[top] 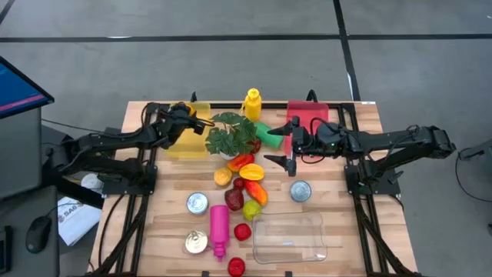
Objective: Pick & Place Food Item
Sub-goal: Put the yellow mango into the yellow bin, then put the yellow water bottle into the pink bin
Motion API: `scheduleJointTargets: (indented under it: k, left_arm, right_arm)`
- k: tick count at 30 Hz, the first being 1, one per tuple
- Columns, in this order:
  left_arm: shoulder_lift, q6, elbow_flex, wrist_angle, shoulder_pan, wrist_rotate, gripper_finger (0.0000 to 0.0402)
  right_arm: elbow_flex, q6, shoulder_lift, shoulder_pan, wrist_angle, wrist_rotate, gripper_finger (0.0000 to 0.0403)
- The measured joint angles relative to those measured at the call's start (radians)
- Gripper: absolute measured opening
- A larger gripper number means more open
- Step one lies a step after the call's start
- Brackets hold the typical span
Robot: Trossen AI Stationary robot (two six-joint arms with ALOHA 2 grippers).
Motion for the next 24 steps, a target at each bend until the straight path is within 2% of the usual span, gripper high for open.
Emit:
scheduleJointTargets:
  k: [6, 14, 19, 24]
  left_arm:
    - [0.053, -0.053, 0.0, -0.035, 0.036, 0.037, 0.023]
    - [0.07, -0.052, 0.0, -0.033, 0.037, 0.038, 0.0278]
    - [0.042, 0.004, 0.0, -0.027, 0.036, 0.041, 0.0305]
    - [-0.026, 0.005, 0.0, -0.018, 0.035, 0.042, 0.0314]
  right_arm:
    - [0.0, 0.0, 0.0, 0.0, 0.0, 0.0, 0.0388]
    - [0.0, 0.0, 0.0, 0.0, 0.0, 0.0, 0.0388]
    - [0.0, 0.0, -0.001, 0.001, -0.037, 0.0, 0.0388]
    - [0.0, 0.01, -0.001, 0.001, -0.057, 0.0, 0.0388]
